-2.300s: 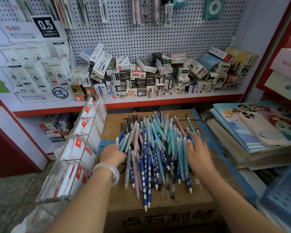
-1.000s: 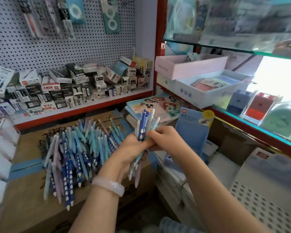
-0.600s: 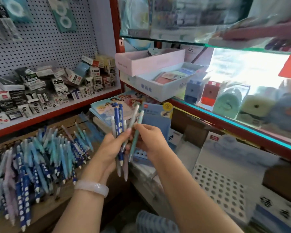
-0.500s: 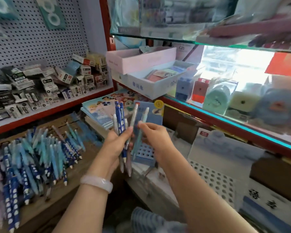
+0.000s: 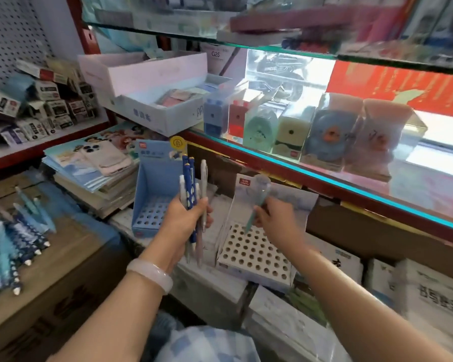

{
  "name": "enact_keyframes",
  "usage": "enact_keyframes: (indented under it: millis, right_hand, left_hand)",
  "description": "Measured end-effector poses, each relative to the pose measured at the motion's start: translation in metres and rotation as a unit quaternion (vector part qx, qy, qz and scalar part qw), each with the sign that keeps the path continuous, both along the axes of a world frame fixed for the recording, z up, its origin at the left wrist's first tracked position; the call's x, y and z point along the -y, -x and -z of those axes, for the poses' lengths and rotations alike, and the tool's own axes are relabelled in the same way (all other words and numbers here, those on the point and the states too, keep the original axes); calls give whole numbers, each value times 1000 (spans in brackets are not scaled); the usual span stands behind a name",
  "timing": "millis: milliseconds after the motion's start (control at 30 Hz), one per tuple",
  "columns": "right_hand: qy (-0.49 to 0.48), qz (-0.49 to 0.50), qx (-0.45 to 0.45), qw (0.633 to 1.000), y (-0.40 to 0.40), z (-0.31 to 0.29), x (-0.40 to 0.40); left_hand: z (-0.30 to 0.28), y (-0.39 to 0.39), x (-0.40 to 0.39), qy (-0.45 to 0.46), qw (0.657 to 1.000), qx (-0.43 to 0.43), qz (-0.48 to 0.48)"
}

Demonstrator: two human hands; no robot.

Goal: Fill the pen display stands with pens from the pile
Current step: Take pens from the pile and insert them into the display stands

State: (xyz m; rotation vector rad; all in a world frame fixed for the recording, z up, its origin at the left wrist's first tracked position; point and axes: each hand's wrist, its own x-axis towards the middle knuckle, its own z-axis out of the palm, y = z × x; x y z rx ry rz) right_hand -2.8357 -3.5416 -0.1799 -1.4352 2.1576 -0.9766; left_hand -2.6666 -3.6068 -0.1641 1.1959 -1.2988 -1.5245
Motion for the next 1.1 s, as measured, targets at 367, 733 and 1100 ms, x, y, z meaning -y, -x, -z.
enact_keyframes:
  millis: [367,733,1100]
  right_hand:
    - [-40,14,-73,996,-11,40,35]
    - [-81,23,-133,987,-15,52,48]
    - [-57,18,-69,996,-11,75,57]
  left_hand:
    - [3,-25,26,64,998,2,-30]
    - [4,-17,23,68,997,-22,9]
    - [2,-17,16,25,999,-36,-1]
